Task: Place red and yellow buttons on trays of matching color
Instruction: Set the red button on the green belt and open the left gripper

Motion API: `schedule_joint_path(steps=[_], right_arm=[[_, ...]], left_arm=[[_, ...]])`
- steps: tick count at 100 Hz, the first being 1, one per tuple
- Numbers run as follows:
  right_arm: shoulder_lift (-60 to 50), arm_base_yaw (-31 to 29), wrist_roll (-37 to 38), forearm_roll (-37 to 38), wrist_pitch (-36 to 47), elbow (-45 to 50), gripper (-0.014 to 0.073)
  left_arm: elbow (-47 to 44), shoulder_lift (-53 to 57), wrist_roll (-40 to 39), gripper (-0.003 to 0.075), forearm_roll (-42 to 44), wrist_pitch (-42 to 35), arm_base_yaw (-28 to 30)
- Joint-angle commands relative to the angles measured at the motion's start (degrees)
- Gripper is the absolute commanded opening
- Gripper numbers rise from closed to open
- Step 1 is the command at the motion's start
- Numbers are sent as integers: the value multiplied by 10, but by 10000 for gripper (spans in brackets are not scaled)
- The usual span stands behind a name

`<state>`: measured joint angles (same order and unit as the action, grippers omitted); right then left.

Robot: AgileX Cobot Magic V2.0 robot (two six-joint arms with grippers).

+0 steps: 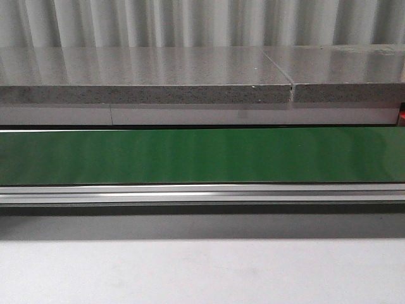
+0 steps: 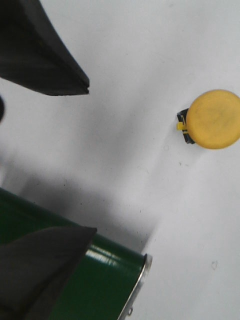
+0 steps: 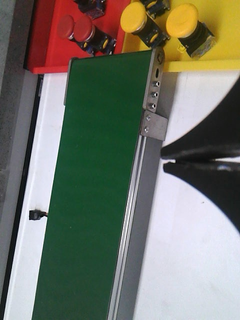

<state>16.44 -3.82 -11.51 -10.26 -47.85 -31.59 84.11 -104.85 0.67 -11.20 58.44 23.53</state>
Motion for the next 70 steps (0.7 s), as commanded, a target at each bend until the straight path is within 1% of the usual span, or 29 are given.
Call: schedule_joint_path(steps=[1,11,21,41,58,70], right_arm=[[4,-2,-3,-5,37,-13,-66],[4,-2,-3,-5,37,-13,-66],[4,-2,-3,-5,37,-13,-66],[4,-2,-3,-5,37,-13,-66],[4,-2,-3,-5,37,-13,-66],[4,-2,-3,-5,37,-13,-66]], left_arm=[[19,9,-7,523,-7,-28,4],[21,-13,-17,523,-7,-53,6],[34,-37,-17,523,-6,-58,6],[90,-93,-24,523,-4,-63,8],[135,-131,-28,513,-3,-86,9],[154,-149,-30,512,-5,-86,9]])
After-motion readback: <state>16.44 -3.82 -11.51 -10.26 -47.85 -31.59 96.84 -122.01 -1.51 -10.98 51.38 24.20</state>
